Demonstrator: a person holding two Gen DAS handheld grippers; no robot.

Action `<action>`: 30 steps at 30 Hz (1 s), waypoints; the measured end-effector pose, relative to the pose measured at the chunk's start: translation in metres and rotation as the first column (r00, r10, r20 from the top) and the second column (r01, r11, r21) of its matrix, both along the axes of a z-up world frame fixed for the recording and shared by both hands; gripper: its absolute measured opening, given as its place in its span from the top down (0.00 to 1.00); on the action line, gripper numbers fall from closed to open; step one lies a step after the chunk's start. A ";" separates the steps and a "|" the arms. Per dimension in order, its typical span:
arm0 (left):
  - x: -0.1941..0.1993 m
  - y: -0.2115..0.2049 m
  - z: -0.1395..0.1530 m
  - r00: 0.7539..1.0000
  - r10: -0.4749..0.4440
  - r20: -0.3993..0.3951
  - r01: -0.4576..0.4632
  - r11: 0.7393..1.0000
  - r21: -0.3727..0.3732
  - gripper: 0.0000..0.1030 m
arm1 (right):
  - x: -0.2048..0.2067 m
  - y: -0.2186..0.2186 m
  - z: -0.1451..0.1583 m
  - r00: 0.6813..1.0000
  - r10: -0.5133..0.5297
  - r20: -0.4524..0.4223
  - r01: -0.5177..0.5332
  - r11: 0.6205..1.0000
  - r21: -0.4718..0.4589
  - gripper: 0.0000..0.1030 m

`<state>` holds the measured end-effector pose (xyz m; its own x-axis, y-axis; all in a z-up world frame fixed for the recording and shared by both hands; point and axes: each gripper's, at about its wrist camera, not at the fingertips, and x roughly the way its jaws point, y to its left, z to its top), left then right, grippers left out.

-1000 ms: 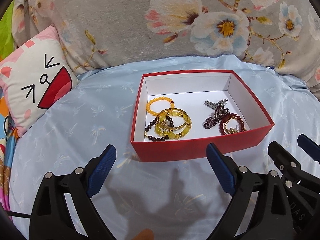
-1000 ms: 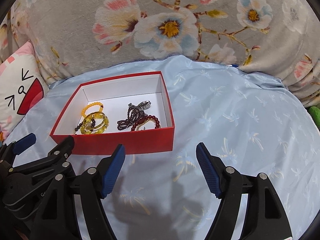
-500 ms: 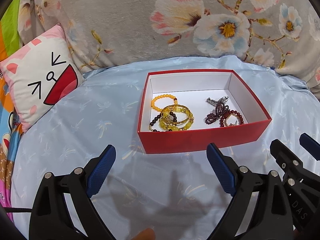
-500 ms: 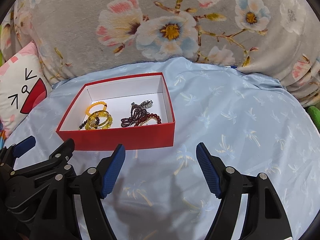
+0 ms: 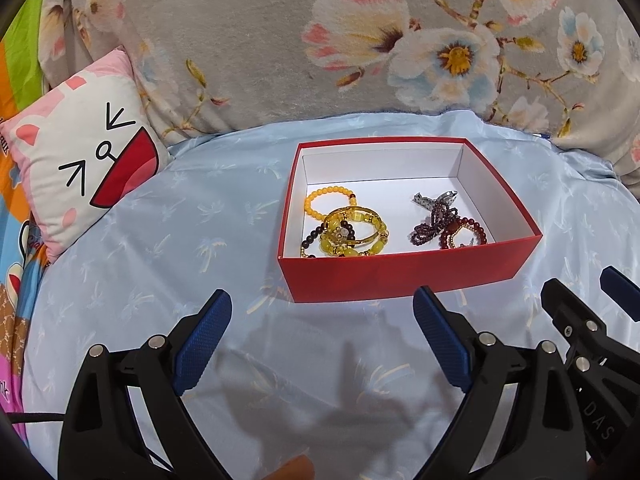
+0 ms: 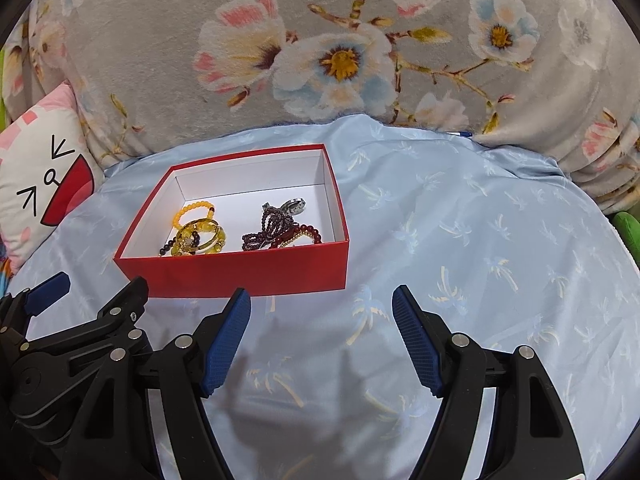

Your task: Organize jewelry

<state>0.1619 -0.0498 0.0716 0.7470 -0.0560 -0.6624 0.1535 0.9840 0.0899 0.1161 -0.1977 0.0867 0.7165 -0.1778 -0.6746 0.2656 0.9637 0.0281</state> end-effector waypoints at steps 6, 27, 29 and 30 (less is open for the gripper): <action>-0.001 -0.001 0.000 1.000 0.003 0.003 -0.003 1.000 0.006 0.15 | 0.000 0.000 -0.001 1.000 0.001 0.000 -0.001 1.000 0.006 0.32; 0.001 -0.003 -0.003 1.000 0.010 -0.009 -0.010 1.000 0.016 0.13 | -0.004 0.002 -0.001 1.000 -0.001 -0.002 0.001 1.000 -0.016 0.32; 0.001 -0.003 -0.003 1.000 0.013 -0.009 -0.012 1.000 0.019 0.13 | -0.004 0.002 -0.001 1.000 -0.002 -0.002 0.002 1.000 -0.017 0.32; 0.001 -0.004 -0.003 1.000 0.012 -0.007 -0.011 1.000 0.021 0.13 | -0.004 0.002 -0.001 1.000 -0.003 -0.002 0.003 1.000 -0.016 0.32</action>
<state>0.1631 -0.0533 0.0686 0.7428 -0.0336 -0.6687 0.1430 0.9837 0.1094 0.1125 -0.1958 0.0861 0.7148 -0.1903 -0.6729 0.2684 0.9632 0.0126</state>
